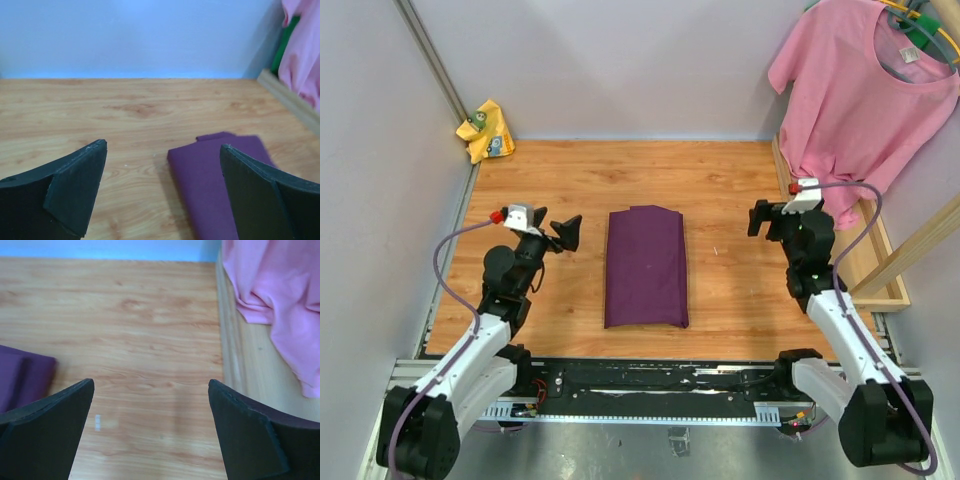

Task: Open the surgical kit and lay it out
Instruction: Move the surgical kit at the center of the board.

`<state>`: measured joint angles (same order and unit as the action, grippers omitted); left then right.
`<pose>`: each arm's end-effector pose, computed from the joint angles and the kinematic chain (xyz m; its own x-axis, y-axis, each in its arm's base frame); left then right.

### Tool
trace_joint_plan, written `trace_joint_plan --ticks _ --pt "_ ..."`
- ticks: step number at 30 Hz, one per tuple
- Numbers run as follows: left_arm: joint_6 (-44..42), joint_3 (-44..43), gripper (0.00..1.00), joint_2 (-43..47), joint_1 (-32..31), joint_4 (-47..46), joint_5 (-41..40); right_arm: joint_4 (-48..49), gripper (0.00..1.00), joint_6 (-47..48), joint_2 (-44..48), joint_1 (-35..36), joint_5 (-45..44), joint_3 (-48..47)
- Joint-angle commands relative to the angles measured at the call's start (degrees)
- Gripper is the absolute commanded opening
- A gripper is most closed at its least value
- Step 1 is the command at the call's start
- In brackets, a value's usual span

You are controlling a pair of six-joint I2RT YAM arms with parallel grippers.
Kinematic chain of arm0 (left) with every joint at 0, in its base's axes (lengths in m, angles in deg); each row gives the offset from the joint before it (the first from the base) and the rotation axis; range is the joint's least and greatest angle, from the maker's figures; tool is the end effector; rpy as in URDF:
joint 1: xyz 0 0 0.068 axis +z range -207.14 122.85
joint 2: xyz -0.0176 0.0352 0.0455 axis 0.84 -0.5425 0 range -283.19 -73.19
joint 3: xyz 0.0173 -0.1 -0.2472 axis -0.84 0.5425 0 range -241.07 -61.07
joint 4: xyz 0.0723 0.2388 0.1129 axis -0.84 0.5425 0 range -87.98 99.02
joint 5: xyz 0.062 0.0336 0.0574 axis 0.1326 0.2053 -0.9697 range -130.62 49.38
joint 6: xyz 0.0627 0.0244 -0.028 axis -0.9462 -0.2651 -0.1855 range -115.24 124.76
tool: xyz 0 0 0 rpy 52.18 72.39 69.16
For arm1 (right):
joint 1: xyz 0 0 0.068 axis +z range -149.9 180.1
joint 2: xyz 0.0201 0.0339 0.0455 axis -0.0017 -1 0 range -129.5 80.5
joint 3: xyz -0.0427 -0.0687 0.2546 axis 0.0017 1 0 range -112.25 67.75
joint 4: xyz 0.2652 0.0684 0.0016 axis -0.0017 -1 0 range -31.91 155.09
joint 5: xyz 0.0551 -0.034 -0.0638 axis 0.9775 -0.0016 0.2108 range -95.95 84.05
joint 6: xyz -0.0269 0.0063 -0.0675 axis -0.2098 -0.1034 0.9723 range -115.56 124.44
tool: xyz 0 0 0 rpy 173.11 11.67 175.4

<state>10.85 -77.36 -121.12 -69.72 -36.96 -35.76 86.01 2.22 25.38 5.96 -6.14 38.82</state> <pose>0.2249 -0.0553 0.2381 0.0923 -0.1289 -0.9873 0.3104 0.9459 -0.0945 0.2633 0.0269 0.2528 -0.0950 0.0291 -0.9951 -0.0954 0.9947 0.0382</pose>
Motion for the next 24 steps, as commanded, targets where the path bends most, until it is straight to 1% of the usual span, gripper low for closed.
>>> trace_joint_plan --ticks 1,2,5,7,8,9,10,12,15,16,19,21,24 --pt "22.1 -6.3 0.99 4.9 -1.4 12.1 -13.6 -24.1 0.98 -11.5 3.6 0.9 8.4 -11.0" --pt "26.3 -9.1 0.99 5.0 -1.3 17.8 -16.2 -28.3 0.98 -11.0 4.4 0.9 9.6 -13.0" --pt "24.2 -18.0 0.99 2.1 -1.3 28.3 -12.3 -28.4 0.98 -13.8 6.3 0.8 6.3 -12.5" --pt "23.6 -23.7 0.99 -0.2 -1.3 36.5 -11.8 -33.0 0.98 -15.5 6.1 0.6 6.2 -14.2" --pt "23.4 -25.6 0.99 -1.2 -1.3 40.1 -10.5 -33.2 0.98 -15.5 6.2 0.6 9.5 -14.5" --pt "22.8 -27.5 0.99 -2.1 -1.3 43.5 -8.2 -31.5 0.98 -14.7 6.3 0.6 15.5 -14.0" --pt "22.9 -27.4 0.99 -2.2 -1.2 44.0 -6.5 -30.6 0.98 -14.8 6.3 0.7 17.7 -14.0" --pt "25.1 -24.6 0.99 -1.1 -1.2 43.0 -5.0 -32.2 0.99 -16.1 5.8 0.8 20.4 -15.3" --pt "26.4 -19.8 0.99 1.0 -1.2 37.8 -0.9 -35.8 0.98 -19.4 5.1 1.3 19.5 -16.6" --pt "26.7 -19.7 0.99 0.4 -1.2 38.2 -0.2 -35.3 0.99 -19.6 5.0 1.3 20.6 -16.0" --pt "28.8 -21.8 0.99 -4.4 -1.2 42.8 -3.4 -29.9 0.99 -20.6 5.1 2.1 27.0 -12.7" --pt "29.0 -21.3 0.99 -5.5 -1.2 43.3 -6.7 -26.8 0.99 -22.2 5.1 4.2 27.3 -10.6" --pt "30.1 -19.1 0.99 -5.0 -1.2 42.2 -8.6 -26.7 0.99 -22.5 2.5 9.9 25.4 -10.7"
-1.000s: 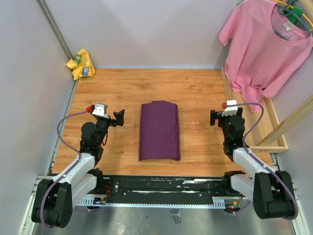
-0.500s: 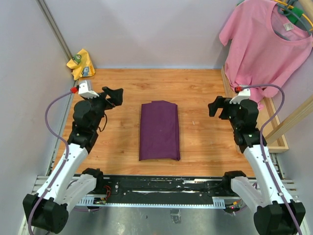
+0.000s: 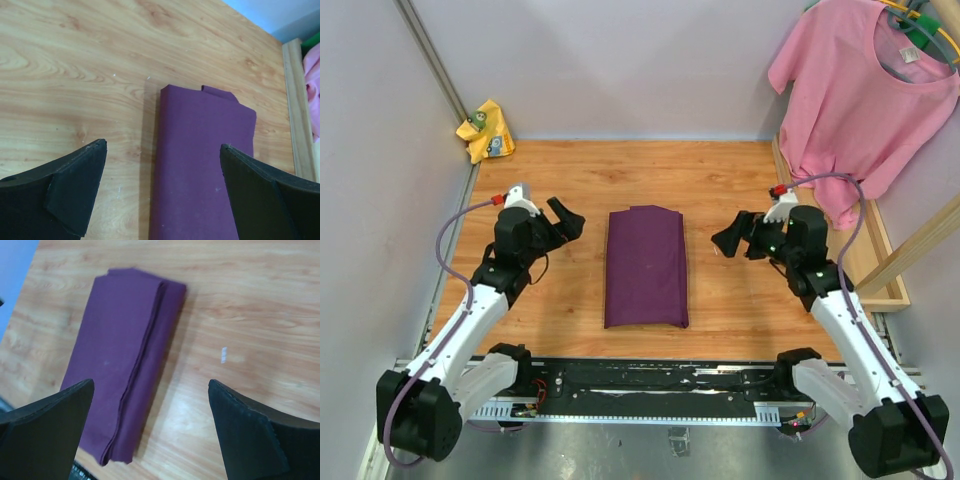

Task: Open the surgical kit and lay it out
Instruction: Move the surgical kit at the center of the board.

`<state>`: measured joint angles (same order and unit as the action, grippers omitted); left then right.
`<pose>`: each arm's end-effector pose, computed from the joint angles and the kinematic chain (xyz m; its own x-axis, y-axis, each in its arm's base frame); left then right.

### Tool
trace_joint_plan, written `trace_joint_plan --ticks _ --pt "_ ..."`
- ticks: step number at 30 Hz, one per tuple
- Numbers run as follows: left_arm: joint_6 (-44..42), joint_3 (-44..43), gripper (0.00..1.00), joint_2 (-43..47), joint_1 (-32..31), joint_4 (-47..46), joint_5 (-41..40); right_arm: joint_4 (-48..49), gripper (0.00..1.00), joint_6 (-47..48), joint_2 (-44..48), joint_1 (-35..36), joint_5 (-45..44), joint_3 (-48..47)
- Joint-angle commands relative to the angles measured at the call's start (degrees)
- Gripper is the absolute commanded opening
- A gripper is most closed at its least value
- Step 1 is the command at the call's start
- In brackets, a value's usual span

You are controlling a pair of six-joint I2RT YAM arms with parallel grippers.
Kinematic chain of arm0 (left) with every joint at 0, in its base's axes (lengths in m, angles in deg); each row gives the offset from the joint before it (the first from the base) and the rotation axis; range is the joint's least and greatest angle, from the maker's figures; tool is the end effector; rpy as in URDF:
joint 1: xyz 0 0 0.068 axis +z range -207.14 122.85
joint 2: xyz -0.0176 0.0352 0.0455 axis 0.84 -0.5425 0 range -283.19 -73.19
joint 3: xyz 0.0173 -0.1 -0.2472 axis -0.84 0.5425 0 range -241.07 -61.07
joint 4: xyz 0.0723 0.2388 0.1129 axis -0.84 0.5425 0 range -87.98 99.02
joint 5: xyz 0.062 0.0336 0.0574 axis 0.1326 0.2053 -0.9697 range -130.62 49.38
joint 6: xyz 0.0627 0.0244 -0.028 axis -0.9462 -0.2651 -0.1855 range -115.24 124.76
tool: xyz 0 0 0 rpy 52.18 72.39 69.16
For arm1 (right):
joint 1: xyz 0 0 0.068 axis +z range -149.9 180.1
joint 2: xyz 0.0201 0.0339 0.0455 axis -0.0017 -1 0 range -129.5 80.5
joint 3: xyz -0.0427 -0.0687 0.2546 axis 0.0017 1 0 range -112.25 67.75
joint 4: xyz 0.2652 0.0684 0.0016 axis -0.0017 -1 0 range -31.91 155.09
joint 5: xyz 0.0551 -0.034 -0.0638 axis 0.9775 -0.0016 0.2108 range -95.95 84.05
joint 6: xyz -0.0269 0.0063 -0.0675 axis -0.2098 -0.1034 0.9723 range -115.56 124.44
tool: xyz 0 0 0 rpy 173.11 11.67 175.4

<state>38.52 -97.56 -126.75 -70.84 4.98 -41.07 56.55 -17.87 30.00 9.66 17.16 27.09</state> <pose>0.2503 -0.0604 0.2568 -0.4042 -0.4735 -0.7826 0.0059 0.8542 -0.5199 0.2363 0.0640 0.2868 -0.4850 0.2722 -0.8311 -0.3634 0.8017 0.4747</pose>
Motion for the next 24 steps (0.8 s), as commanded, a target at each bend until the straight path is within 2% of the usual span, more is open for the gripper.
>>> trace_joint_plan --ticks 1,6,10,14,20,22,24 --pt "2.9 1.6 0.99 0.7 -0.1 -0.1 -3.0 2.4 0.98 -2.3 -3.8 8.2 1.2 0.5" --pt "2.1 0.8 0.99 -3.0 0.0 1.0 2.3 1.3 0.99 -2.7 -12.2 15.7 0.9 -2.2" --pt "1.2 1.1 0.99 -7.2 0.0 -2.6 8.2 5.5 0.99 -6.1 -12.8 16.2 2.6 0.3" --pt "-0.1 -0.7 0.99 -10.3 -0.1 -2.8 12.0 5.7 0.99 -6.8 -13.8 16.2 3.3 0.7" --pt "1.3 2.7 0.99 -6.5 -2.6 -5.8 15.1 4.8 1.00 -7.9 -17.9 16.5 5.0 1.5" --pt "1.3 3.7 0.98 -5.7 -3.4 -6.3 15.6 3.4 0.96 -7.6 -17.9 16.9 3.4 1.6" --pt "1.3 4.4 0.92 -5.7 -3.7 -6.0 15.6 2.5 0.91 -7.4 -17.2 17.8 1.3 2.1"
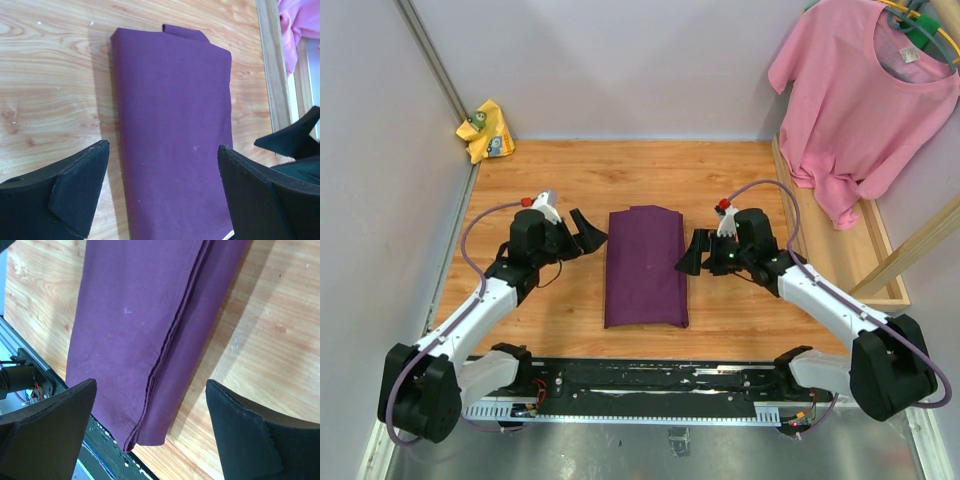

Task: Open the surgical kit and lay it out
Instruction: Move the surgical kit at the center of the board.

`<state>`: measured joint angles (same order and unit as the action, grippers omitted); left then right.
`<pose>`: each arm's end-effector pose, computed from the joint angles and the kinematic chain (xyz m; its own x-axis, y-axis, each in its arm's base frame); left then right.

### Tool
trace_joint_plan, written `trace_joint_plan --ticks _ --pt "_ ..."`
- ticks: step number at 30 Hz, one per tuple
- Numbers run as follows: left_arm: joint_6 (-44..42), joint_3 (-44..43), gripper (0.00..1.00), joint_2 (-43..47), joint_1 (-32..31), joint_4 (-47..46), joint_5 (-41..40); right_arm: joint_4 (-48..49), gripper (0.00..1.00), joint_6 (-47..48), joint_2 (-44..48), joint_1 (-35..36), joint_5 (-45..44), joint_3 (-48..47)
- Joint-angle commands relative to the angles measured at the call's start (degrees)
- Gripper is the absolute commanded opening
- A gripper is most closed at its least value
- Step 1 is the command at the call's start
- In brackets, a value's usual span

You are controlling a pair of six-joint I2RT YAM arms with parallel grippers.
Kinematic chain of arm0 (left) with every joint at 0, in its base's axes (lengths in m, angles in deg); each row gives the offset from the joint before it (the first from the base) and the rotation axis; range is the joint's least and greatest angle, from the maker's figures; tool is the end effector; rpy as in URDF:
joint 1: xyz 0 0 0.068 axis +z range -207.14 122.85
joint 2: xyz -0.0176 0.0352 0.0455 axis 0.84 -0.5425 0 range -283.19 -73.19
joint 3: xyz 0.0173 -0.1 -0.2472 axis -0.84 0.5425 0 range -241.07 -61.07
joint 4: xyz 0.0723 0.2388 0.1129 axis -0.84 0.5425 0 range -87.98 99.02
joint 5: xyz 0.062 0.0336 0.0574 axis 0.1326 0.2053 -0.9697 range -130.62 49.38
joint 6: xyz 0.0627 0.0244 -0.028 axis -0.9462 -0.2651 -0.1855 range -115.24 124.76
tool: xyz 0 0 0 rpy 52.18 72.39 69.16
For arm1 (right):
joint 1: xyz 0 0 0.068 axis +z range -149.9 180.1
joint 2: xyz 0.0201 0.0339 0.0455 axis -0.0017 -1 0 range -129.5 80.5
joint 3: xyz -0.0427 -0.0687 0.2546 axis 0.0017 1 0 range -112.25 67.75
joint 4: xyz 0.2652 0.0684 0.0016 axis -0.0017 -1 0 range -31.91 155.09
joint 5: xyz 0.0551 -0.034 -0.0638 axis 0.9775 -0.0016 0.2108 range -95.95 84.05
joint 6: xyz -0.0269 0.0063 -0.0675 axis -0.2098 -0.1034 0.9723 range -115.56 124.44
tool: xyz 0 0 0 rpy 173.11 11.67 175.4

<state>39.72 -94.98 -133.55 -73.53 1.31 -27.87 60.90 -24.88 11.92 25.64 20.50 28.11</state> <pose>0.2554 -0.0889 0.2189 -0.6084 -0.4037 -0.6833 0.1430 0.7911 -0.5947 0.2484 0.1487 0.2113 -0.7837 0.1112 -0.6111 -0.3888 0.6794 0.6223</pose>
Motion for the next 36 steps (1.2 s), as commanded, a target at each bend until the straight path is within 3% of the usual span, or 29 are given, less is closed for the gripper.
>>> trace_joint_plan --ticks 1,8,11,14,18,25,36 --pt "0.3 1.9 0.89 0.9 -1.2 -2.2 2.3 -1.9 0.88 -0.5 1.3 2.1 -2.8 1.3" --pt "1.9 3.1 0.57 -1.9 -6.2 -0.3 -2.3 -1.3 0.61 -1.4 2.3 5.5 -6.8 2.8" --pt "2.2 2.9 0.52 -5.2 -8.0 0.2 -3.9 1.0 0.53 -1.8 0.8 5.7 -5.8 3.8" --pt "3.3 3.8 0.48 -7.1 -9.2 -1.8 -4.1 1.7 0.53 -1.9 -1.8 6.5 -5.1 3.5" --pt "4.5 4.5 0.47 -8.5 -11.8 -2.8 -6.5 2.0 0.58 -2.0 -3.9 8.2 -5.1 3.1" --pt "5.9 4.6 0.56 -9.5 -14.7 -3.2 -8.3 3.8 0.63 -2.7 -4.9 11.2 -6.4 4.2" --pt "7.7 5.1 0.59 -13.8 -16.4 -6.3 -8.7 7.9 0.65 -4.6 -9.5 13.0 -6.5 5.1"
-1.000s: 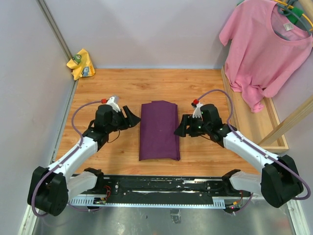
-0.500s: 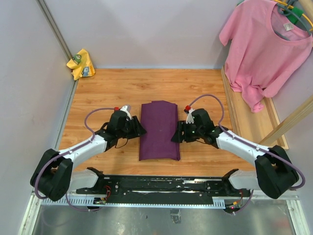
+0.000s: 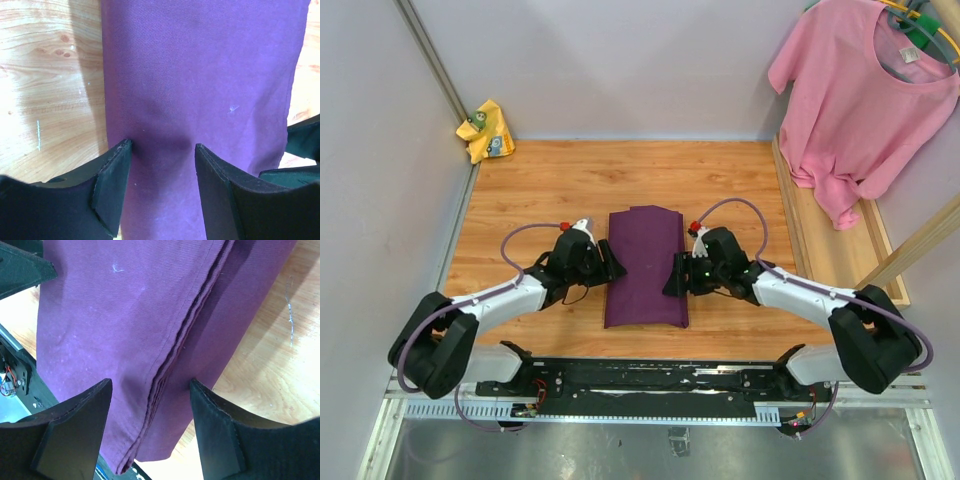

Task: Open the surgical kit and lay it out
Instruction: Move the surgical kit at the center of the board.

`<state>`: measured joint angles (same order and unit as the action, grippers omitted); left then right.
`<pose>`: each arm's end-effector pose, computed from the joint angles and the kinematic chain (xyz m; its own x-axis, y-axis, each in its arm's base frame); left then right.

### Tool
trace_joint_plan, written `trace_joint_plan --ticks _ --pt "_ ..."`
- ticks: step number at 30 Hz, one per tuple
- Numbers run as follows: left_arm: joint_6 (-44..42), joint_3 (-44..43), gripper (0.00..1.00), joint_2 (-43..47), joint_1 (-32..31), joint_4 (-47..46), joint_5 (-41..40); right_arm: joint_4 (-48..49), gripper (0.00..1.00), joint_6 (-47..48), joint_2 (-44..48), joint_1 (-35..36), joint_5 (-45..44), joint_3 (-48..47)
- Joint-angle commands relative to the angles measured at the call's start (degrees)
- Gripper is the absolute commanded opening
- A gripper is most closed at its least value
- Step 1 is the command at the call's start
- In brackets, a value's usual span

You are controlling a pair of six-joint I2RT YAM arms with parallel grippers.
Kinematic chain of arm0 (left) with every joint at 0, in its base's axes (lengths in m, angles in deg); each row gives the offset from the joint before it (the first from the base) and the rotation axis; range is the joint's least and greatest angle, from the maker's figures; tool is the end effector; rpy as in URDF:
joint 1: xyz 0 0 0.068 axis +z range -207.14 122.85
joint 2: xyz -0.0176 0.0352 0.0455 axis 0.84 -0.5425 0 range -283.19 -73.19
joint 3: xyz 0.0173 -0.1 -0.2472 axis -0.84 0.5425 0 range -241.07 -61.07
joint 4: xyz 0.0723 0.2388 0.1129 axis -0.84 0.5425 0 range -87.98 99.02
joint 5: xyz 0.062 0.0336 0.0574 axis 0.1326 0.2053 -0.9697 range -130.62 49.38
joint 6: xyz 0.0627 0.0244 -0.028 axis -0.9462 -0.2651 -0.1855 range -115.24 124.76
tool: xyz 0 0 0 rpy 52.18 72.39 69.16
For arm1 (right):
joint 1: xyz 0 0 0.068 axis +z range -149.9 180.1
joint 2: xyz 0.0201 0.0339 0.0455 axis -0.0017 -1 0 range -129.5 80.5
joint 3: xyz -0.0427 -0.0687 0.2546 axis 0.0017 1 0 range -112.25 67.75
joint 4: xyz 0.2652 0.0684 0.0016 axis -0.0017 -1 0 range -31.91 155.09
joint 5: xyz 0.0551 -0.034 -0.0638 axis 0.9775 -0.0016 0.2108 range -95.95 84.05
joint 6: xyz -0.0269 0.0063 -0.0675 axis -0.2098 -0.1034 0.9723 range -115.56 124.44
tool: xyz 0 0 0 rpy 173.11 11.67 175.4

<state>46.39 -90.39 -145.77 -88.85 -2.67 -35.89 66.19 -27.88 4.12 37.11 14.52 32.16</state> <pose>0.2330 -0.1497 0.1429 -0.7808 -0.2959 -0.5503 0.0801 0.8261 -0.5578 0.2224 0.1944 0.1576 -0.8473 -0.0116 -0.5310 -0.3858 0.7007 0.6002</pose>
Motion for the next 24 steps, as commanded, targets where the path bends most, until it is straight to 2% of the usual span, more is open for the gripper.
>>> trace_joint_plan --ticks 1,7,11,17,24 --pt "1.1 0.4 0.59 -2.1 -1.2 -2.5 -0.8 3.1 0.65 -1.7 -2.4 1.6 -0.4 1.0" --pt "1.6 -0.1 0.55 -4.5 -1.3 -4.4 -0.5 5.0 0.64 -2.4 -5.1 1.8 0.2 0.2" --pt "1.9 0.0 0.48 -5.8 -1.5 -6.1 -0.5 6.5 0.61 -2.8 -7.3 1.8 0.7 -0.3" --pt "1.5 -1.8 0.30 -9.7 -1.5 -7.0 -1.3 6.8 0.44 -2.8 -10.7 1.8 0.7 -2.5" --pt "0.3 -6.9 0.26 -15.4 -1.3 -6.7 -3.0 4.6 0.41 -1.4 -14.4 0.3 0.5 -8.0"
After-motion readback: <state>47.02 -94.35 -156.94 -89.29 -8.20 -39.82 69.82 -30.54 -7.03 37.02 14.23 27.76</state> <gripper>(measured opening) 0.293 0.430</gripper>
